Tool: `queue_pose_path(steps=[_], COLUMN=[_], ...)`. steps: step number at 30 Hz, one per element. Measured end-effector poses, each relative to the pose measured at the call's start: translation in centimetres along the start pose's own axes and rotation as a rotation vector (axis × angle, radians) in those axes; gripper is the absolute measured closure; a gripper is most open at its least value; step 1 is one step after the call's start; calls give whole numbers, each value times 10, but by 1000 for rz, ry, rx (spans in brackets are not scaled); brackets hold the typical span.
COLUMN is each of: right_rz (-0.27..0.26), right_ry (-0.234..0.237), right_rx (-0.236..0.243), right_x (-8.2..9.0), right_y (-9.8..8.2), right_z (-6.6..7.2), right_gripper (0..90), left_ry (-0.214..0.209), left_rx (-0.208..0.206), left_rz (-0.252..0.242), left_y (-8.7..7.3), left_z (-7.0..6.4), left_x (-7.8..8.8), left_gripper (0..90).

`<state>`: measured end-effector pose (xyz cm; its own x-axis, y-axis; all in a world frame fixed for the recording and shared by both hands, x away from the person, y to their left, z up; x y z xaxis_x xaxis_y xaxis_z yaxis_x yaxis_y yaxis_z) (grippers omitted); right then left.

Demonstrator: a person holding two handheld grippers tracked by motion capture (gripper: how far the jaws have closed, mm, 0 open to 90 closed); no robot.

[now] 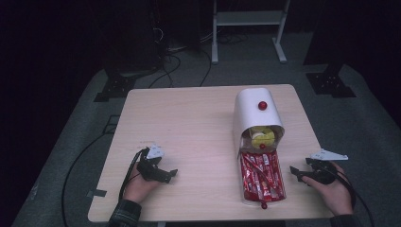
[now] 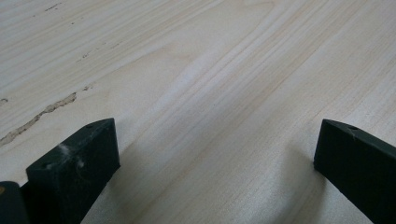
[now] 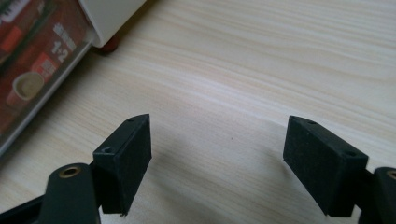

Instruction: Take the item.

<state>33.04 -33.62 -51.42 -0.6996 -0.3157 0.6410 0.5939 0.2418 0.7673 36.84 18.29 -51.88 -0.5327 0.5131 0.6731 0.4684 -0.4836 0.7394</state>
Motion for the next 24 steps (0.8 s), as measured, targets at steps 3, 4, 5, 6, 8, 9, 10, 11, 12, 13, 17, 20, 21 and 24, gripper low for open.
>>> queue_pose_path(steps=[3, 4, 5, 6, 8, 9, 10, 11, 12, 13, 17, 20, 21, 24], right_rz=[-9, -13, -19, -20, -31, -31, -34, -39, -45, -48, -52, -60, -64, -67], right_ry=[-1, -2, -4, -4, -5, -5, -1, 0, 0, 1, 3, 5, 6, 9], right_rx=[-2, -2, -3, -4, -6, -6, -18, -19, -17, -17, -15, -13, -12, -12], right_x=[2, 3, 4, 5, 7, 7, 9, 10, 12, 13, 15, 17, 18, 19], right_y=[1, 1, 2, 2, 3, 3, 4, 5, 6, 6, 8, 10, 11, 11], right_z=[-1, -2, -2, -2, -2, -2, -1, -1, 0, 1, 3, 5, 6, 7], right_gripper=[226, 226, 226, 226, 226, 226, 226, 226, 226, 226, 225, 225, 225, 225], left_ry=[0, 0, 0, 0, 0, 0, 0, 0, -1, 0, 0, 0, -1, 0], left_rx=[0, 0, 0, 0, 0, 0, 0, 0, 0, 0, 0, 1, 0, 0], left_rz=[0, 0, 0, 0, 0, 0, 0, 0, 0, 0, 0, -1, 0, 0], left_y=[0, 0, 0, 0, 0, 0, 0, 0, 0, 0, 0, 0, 0, 0], left_z=[0, 0, 0, 0, 0, 0, 0, 0, 0, 0, 0, 0, 0, 0], left_x=[0, 0, 0, 0, 0, 0, 0, 0, 0, 0, 0, 0, 0, 0], left_gripper=[0, 0, 0, 0, 0, 0, 0, 0, 0, 0, 0, 0, 0, 0])
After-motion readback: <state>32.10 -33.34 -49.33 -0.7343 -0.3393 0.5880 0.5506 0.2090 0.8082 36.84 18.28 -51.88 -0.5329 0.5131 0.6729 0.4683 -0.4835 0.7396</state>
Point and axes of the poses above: each handheld gripper's, and its own axes: x roughly backward along the jaws, y roughly out of its top, z roughly to its left, the point moved 5 cm from there along -x, roughly forward along the jaws, and after that the axes turned 2 degrees about -z, right-handed, at the moved point
